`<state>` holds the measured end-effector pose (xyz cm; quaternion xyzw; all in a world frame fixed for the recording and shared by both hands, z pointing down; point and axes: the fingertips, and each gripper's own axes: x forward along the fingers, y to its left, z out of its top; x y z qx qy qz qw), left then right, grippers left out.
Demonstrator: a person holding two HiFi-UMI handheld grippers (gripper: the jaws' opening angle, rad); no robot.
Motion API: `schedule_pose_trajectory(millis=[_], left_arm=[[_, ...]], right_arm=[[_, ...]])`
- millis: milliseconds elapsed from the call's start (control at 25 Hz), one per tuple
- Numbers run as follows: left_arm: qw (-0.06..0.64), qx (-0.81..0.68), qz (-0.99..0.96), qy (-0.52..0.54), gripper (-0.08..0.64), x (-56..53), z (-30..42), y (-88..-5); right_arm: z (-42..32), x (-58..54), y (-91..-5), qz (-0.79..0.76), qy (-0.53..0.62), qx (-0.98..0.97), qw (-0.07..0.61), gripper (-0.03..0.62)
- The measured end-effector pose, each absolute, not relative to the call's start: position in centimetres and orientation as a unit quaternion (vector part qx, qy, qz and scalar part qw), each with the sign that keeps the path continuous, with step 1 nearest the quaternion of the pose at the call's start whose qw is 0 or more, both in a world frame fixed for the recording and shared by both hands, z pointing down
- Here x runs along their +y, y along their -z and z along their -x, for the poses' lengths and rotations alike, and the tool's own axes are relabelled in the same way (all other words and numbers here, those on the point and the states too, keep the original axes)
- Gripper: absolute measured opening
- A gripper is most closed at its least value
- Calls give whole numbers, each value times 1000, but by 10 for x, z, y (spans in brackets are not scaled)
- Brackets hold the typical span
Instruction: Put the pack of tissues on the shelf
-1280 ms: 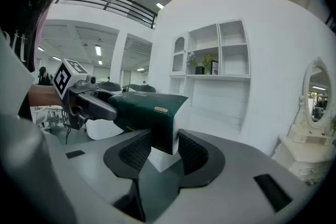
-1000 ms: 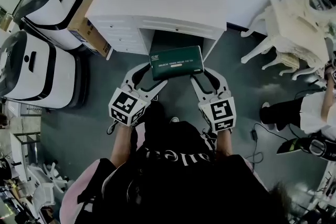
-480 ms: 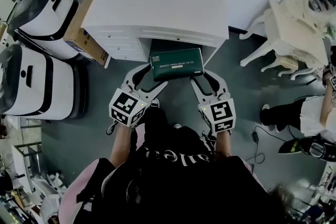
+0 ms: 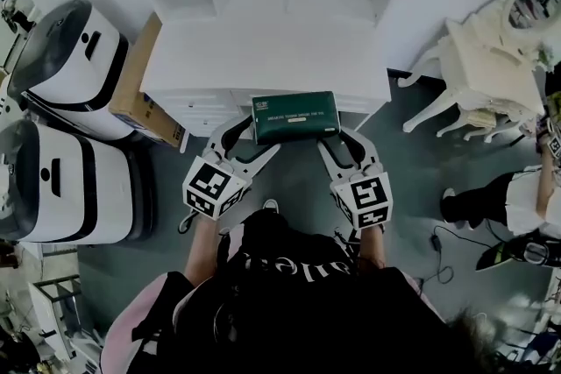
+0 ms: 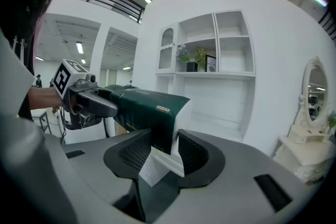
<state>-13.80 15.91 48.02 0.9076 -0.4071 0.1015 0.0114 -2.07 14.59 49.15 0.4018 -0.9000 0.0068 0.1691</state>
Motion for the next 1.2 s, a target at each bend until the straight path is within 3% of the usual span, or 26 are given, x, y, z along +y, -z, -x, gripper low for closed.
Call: schedule_pose_trajectory(millis=[440,1200], left_arm=[[3,-377,-922,-82,308,107,192,-476],[8,-387,-919,-70,308,-3,155,-470]], right_arm=[[74,103,-493,-432,-8,-884,178,187],[37,-7,-497,-418,-20,-890,181,187]])
